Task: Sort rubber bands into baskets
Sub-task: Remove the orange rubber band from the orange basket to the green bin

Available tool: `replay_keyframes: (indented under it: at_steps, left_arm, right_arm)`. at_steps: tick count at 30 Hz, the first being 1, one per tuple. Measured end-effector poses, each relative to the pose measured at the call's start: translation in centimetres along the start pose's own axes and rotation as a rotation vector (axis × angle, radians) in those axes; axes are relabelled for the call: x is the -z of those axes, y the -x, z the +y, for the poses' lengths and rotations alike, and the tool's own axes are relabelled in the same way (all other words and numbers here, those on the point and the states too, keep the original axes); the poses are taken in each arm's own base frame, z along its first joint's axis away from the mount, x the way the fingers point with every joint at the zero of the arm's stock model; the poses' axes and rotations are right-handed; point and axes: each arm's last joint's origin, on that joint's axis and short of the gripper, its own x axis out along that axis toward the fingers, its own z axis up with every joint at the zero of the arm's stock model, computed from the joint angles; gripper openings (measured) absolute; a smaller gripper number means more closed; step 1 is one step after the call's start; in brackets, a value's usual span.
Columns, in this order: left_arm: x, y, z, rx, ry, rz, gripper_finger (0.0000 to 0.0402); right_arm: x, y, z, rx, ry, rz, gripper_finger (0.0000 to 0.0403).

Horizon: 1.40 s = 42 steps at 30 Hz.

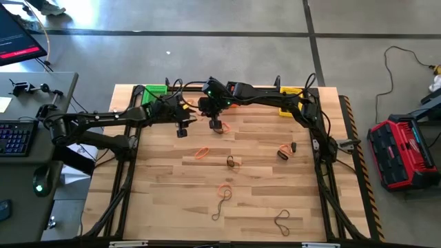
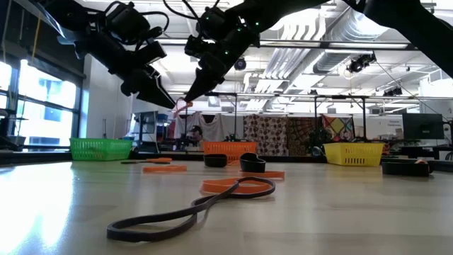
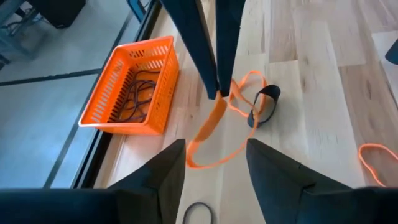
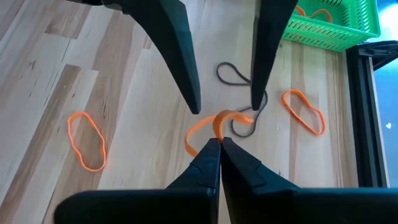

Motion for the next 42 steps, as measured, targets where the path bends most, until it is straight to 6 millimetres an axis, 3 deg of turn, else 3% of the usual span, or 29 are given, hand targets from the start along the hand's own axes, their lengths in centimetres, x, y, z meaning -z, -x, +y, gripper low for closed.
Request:
replay_keyframes:
  at_steps: [15, 20, 29, 38, 42]
  left_arm:
    - [-1.1, 0.0, -0.6, 0.021, -0.024, -0.090, 0.0170]
    - [-1.0, 0.0, -1.2, 0.047, -0.057, -0.072, 0.0131]
    - [-0.8, 0.0, -1.2, 0.025, -0.060, -0.042, 0.0010]
    - [-0.7, 0.0, -1.0, -0.024, -0.047, -0.010, 0.0002]
    - [-0.5, 0.0, -1.0, -0.044, -0.006, 0.013, 0.0001]
  right_arm:
    - [-0.5, -0.3, 0.9, -0.033, 0.057, -0.020, 0.0000]
    - [-0.6, -0.3, 1.2, -0.037, 0.062, -0.021, 0.0000]
    - [-0.6, -0.3, 1.2, -0.037, 0.062, -0.021, 0.0000]
    - [-0.6, -0.4, 1.1, 0.025, 0.036, 0.008, 0.0004]
    - [-0.6, -0.4, 1.2, 0.040, 0.037, 0.019, 0.0043]
